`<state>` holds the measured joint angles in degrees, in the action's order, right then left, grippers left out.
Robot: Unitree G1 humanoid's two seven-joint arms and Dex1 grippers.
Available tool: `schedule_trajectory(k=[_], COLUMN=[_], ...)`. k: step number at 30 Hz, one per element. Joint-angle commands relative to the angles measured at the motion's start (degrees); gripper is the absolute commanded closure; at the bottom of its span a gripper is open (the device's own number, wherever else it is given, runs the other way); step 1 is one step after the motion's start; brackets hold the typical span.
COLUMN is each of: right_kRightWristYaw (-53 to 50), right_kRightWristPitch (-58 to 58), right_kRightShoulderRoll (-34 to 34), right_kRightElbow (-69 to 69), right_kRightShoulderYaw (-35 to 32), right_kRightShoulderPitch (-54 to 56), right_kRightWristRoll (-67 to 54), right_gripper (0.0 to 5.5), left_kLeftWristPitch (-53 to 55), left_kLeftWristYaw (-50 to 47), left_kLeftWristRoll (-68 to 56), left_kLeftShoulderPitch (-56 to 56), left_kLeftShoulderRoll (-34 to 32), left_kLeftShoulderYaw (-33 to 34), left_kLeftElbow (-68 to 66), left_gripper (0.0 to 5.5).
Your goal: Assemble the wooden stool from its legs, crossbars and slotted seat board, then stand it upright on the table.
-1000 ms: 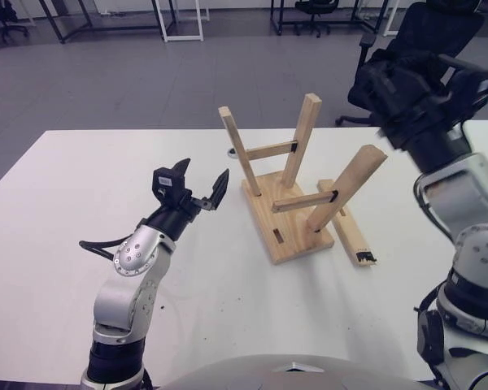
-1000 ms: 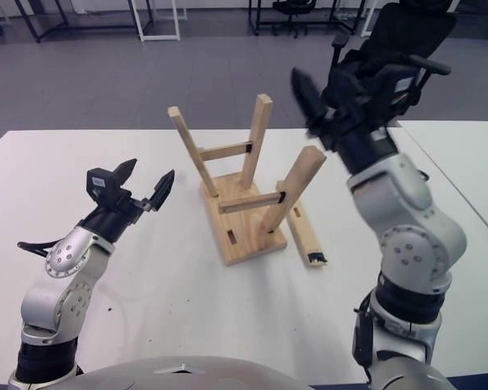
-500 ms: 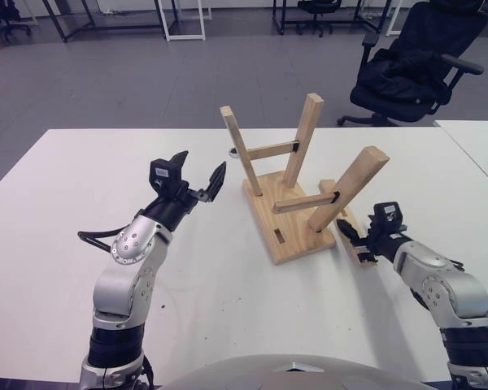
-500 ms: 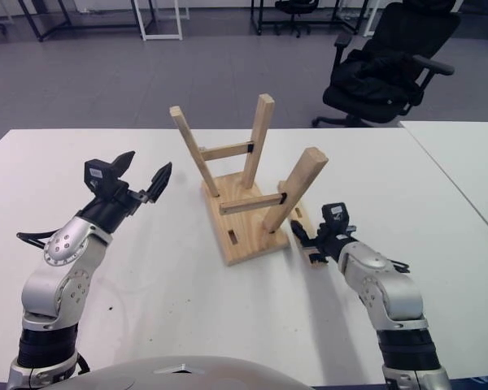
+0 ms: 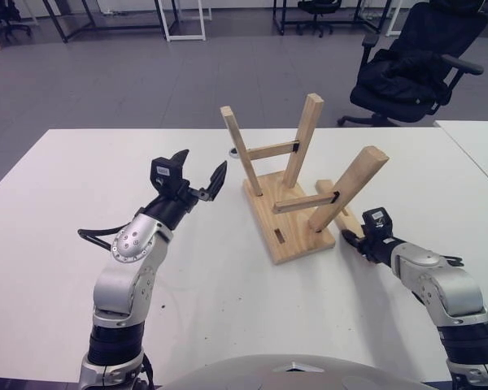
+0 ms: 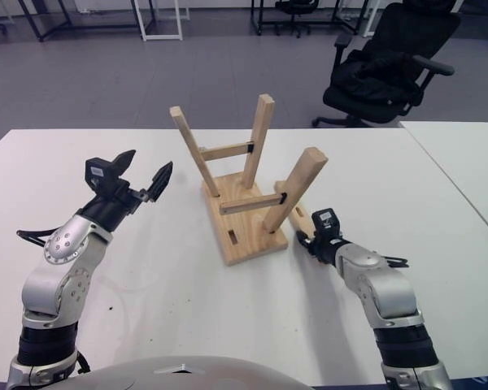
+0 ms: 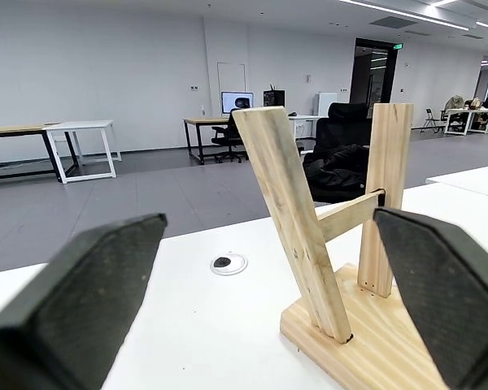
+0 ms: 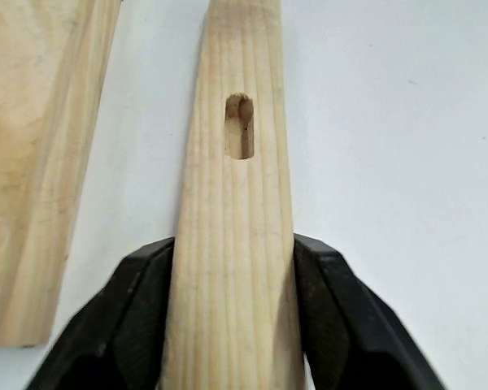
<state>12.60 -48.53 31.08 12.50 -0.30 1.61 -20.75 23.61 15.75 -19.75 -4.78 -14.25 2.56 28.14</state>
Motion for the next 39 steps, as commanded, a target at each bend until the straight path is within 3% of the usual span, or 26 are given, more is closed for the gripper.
schedule_trajectory(k=[1,3,6,9,12,14,30,35,39], right_kRightWristYaw=[-2.56,-1.18,4.25,11.53,16.45,18.38,24.93,25.75,26.76], right_kRightWristPitch=[10.14,21.65,39.55,54.69,60.78,61.22,57.74,56.91,56.38], right_kRightShoulderRoll=[-1.24,5.9,14.61,11.31,5.47,3.97,-0.06,-0.42,0.55], right_kRightElbow=[-3.98,-10.59,-18.95,-18.98,-14.31,-11.12,-6.02,-5.48,-4.49], right_kRightShoulderYaw=[-6.45,-9.49,-6.53,1.87,6.26,6.22,5.7,5.42,5.7], right_kRightShoulderPitch=[6.54,15.79,30.27,43.86,47.34,46.34,42.18,42.11,41.54], right_kRightWristRoll=[3.0,8.23,16.88,20.96,18.68,16.78,13.05,12.87,14.19], right_gripper=[3.39,3.39,3.39,3.39,3.39,3.39,3.4,3.4,2.5], left_kLeftWristPitch=[2.24,3.87,7.78,9.19,8.75,8.73,8.99,8.17,7.39], left_kLeftWristYaw=[-0.95,-2.63,-3.8,-2.93,-1.09,0.15,-0.03,-0.18,-0.21], left_kLeftWristRoll=[-5.32,-18.27,-36.89,-44.61,-46.81,-46.7,-50.91,-49.65,-48.67], left_kLeftShoulderPitch=[-3.69,-11.15,-23.31,-36.21,-44.19,-45.77,-43.73,-42.56,-42.18], left_kLeftShoulderRoll=[-1.62,-1.48,0.6,1.94,2.15,1.91,3.7,3.27,1.99], left_kLeftShoulderYaw=[7.36,15.52,16.65,15.27,15.09,14.78,13.73,13.74,14.86], left_kLeftElbow=[2.17,2.67,1.25,-6.72,-14.42,-16.96,-14.28,-13.88,-14.37], left_gripper=[0.8,0.8,0.8,0.8,1.16,1.32,4.29,4.44,4.48])
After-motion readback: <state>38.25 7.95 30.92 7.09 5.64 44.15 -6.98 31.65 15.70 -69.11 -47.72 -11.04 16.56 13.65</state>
